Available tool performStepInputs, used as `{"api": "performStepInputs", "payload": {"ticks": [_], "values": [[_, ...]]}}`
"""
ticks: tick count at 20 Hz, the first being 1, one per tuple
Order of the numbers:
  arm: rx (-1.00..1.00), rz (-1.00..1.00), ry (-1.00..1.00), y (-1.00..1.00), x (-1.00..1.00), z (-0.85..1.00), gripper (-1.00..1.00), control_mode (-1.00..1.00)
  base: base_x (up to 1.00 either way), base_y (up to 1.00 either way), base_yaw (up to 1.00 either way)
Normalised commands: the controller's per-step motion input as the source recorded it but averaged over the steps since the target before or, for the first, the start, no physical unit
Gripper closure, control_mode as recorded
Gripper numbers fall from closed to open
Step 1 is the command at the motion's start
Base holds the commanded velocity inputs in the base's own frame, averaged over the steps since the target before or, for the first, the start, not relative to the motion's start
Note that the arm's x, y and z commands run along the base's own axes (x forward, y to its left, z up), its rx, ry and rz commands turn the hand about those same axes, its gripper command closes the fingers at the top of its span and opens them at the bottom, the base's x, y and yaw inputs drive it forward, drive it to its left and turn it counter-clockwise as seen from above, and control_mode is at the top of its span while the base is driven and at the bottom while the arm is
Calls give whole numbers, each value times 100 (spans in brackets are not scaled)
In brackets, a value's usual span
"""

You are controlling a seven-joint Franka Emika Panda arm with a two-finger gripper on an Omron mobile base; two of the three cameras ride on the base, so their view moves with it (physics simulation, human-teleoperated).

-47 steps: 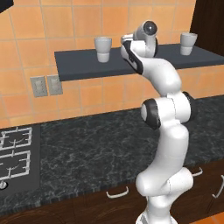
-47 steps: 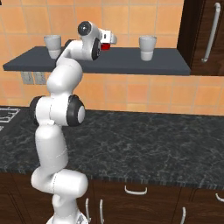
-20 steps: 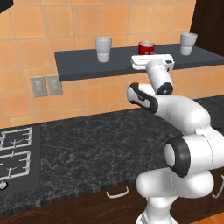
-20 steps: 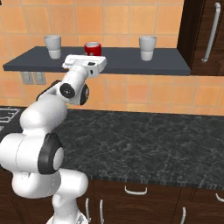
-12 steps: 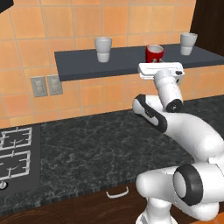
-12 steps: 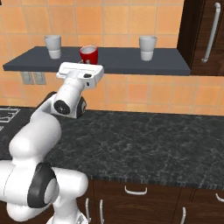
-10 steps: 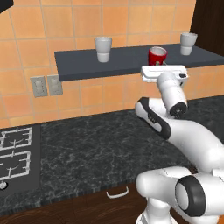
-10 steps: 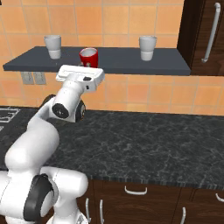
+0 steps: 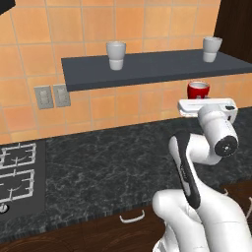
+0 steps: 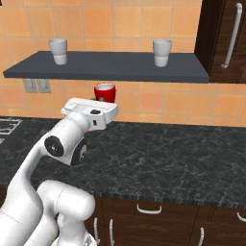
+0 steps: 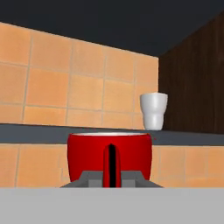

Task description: Gather all objects into one cabinet and sort the glasses and bowls to opposite sides.

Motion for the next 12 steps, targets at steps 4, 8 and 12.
{"api": "performStepInputs", "payload": {"ticks": [4,8,12], "values": [[0,-17,17,-22,-100,-12,100,-100,0,0,0],[0,-11,0,-4,-57,-6,100,-100,0,0,0],[0,-5,0,0,-26,-6,100,-100,0,0,0]]}}
